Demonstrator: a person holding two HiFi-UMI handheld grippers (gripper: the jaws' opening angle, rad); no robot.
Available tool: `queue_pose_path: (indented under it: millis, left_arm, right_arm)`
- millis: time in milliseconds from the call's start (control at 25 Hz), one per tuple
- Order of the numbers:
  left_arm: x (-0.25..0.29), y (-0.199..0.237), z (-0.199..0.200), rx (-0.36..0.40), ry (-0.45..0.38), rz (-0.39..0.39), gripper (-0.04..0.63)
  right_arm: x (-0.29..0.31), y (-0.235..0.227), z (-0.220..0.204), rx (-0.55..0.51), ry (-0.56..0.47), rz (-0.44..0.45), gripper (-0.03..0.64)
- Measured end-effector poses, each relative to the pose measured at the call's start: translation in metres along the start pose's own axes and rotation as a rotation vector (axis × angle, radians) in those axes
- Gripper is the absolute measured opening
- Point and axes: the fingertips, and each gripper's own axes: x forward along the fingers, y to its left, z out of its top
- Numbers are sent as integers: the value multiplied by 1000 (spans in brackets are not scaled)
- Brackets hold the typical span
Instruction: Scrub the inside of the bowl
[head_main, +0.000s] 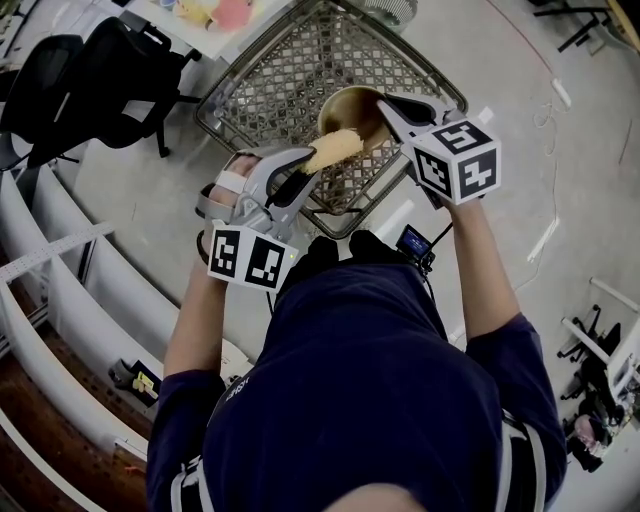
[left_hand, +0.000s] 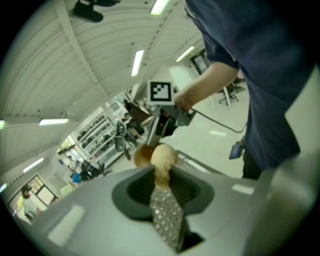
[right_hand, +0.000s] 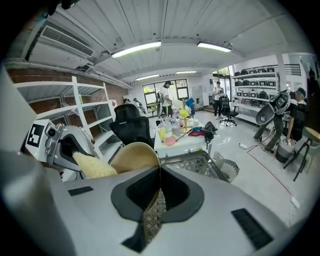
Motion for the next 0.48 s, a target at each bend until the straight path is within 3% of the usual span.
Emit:
queue_pose_path:
  millis: [280,480]
  left_arm:
    - [16,-16,3,77,51,-43,80]
    - [28,-12,0,99,112,-30,80]
  right_arm:
    - [3,14,1,-39,6,6,14]
    - [5,32,5,-82,3,13,14]
